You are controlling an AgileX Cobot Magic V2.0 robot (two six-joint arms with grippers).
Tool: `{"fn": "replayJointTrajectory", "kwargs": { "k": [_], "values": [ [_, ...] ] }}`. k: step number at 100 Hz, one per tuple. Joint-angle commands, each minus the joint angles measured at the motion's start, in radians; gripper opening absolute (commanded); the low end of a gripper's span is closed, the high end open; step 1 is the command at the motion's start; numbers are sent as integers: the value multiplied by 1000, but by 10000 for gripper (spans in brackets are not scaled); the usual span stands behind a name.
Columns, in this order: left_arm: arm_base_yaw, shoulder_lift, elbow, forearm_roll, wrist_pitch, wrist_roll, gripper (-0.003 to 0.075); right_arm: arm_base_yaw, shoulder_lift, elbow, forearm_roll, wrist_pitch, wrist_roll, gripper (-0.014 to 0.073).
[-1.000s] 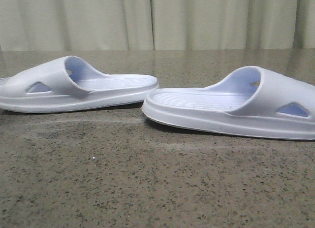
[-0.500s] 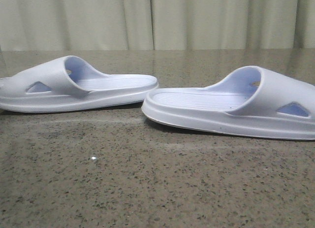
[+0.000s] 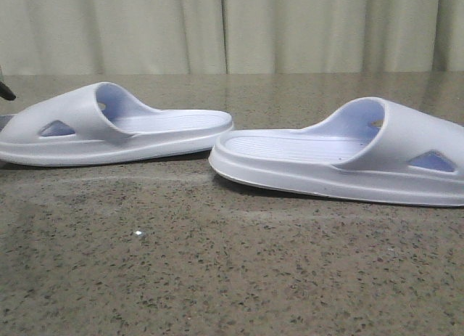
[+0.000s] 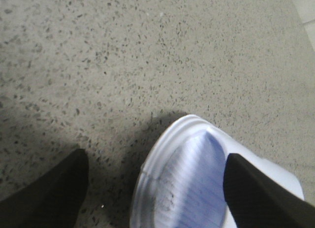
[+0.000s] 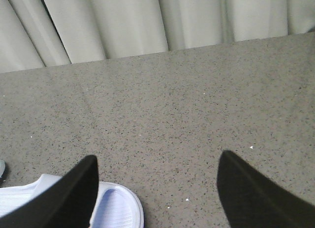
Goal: Insert blue slippers together front up
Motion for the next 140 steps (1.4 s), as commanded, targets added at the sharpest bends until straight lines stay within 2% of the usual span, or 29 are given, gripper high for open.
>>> {"fn": "replayJointTrajectory", "kwargs": {
  "k": [1, 15, 43, 57, 71, 83, 100, 112, 122, 140],
  "values": [
    [-7, 22, -23, -29, 25, -1, 513, -7, 21, -32, 0, -84, 4, 444],
    [-16, 58, -39, -40, 40, 1, 465, -7, 21, -32, 0, -84, 4, 444],
    [-111, 107, -67, -40, 48, 3, 384, -7, 21, -32, 0, -84, 4, 444],
    [-115, 114, -67, -40, 46, 3, 327, -7, 21, -32, 0, -84, 4, 444],
    [-115, 116, -67, -40, 38, 3, 184, -7, 21, -32, 0, -84, 4, 444],
    [-115, 116, -67, -38, 21, 17, 16, -7, 21, -30, 0, -84, 4, 444],
    [-115, 116, -69, -43, 3, 35, 27, -7, 21, -26, 0, -84, 4, 444],
    [-115, 100, -69, -108, 3, 88, 27, -7, 21, -26, 0, -98, 4, 444],
    [-115, 57, -69, -162, -6, 130, 27, -7, 21, -26, 0, -102, 4, 444],
    [-104, -64, -69, -164, 2, 132, 27, -7, 21, -26, 0, -102, 4, 444]
  ]
}}
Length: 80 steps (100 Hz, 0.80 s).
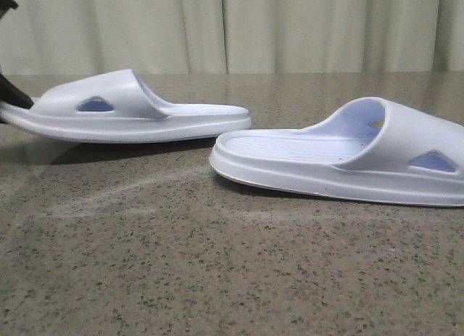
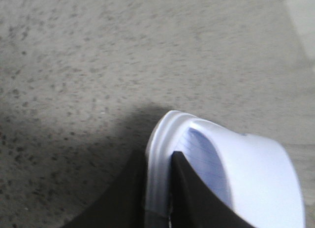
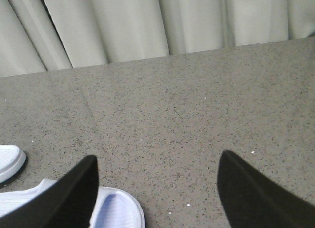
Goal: Insert blue slippers together front up
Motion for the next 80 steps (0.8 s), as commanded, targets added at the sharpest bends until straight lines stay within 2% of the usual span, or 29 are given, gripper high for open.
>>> {"fn": "replayJointTrajectory", "kwargs": {
  "k": [1, 26, 56, 80],
  "values": [
    [0, -86, -23, -26, 25, 11, 27, -7, 19, -26, 0, -85, 4, 444],
    [77, -244, -23, -14, 177, 11, 27, -7, 75, -26, 0, -39, 31, 443],
    [127, -337, -23, 12, 275, 11, 27, -7, 280, -26, 11, -17, 122, 443],
    [127, -337, -23, 20, 284, 11, 27, -7, 460, -26, 149, -49, 124, 443]
  ]
}}
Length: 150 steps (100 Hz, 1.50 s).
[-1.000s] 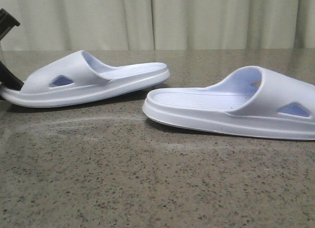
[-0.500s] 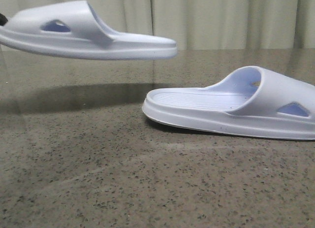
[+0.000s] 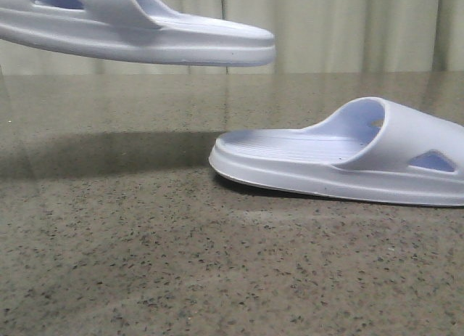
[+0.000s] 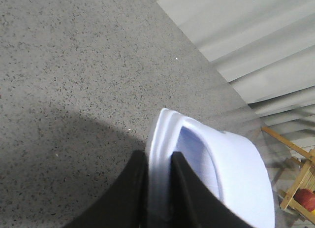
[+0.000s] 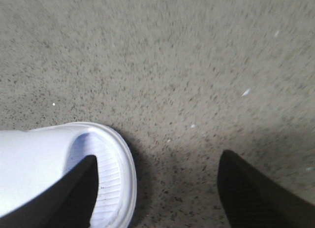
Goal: Insert blue slippers together front up
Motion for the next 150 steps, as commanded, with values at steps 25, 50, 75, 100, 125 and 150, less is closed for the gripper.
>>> {"fn": "replayJointTrajectory", "kwargs": {
  "k": [25, 50, 75, 100, 125, 150],
  "values": [
    [4, -16, -24, -38, 0, 1, 27, -7, 180, -26, 166, -89, 3, 444],
    [4, -16, -24, -38, 0, 1, 27, -7, 233, -26, 233, -89, 3, 444],
    [4, -16, -24, -38, 2, 1, 27, 17, 239, -26, 291, -110, 3, 444],
    [4, -16, -24, -38, 3, 1, 27, 30, 239, -26, 326, -114, 3, 444],
    [4, -16, -24, -38, 16, 1, 27, 30, 244, -26, 346, -130, 3, 444],
    [4, -16, -24, -38, 21, 1, 27, 30, 316, -26, 379, -130, 3, 443]
  ]
}}
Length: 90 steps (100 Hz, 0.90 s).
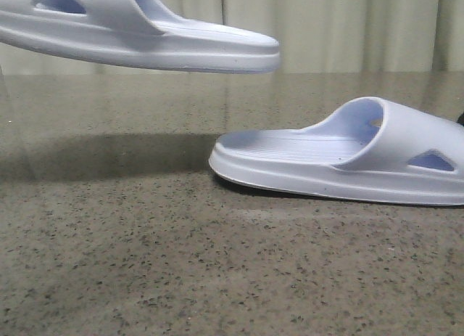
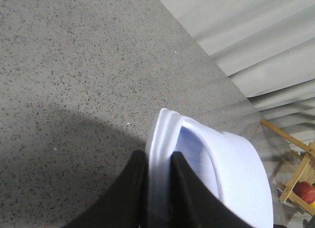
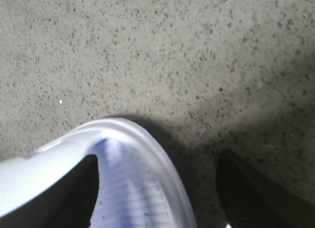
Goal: Insert blue slippers together front up
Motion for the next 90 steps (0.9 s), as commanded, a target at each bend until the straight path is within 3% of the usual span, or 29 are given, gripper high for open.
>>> {"fn": "replayJointTrajectory", "kwargs": {
  "k": [1, 37, 90],
  "values": [
    [4, -16, -24, -44, 2, 1, 27, 5, 21, -23, 22, -14, -3, 443],
    [4, -16, -24, -44, 4, 1, 27, 33, 52, -23, 32, 8, -3, 424],
    [4, -16, -24, -44, 5, 1, 27, 33, 52, -23, 32, -17, -33, -96]
  ]
}}
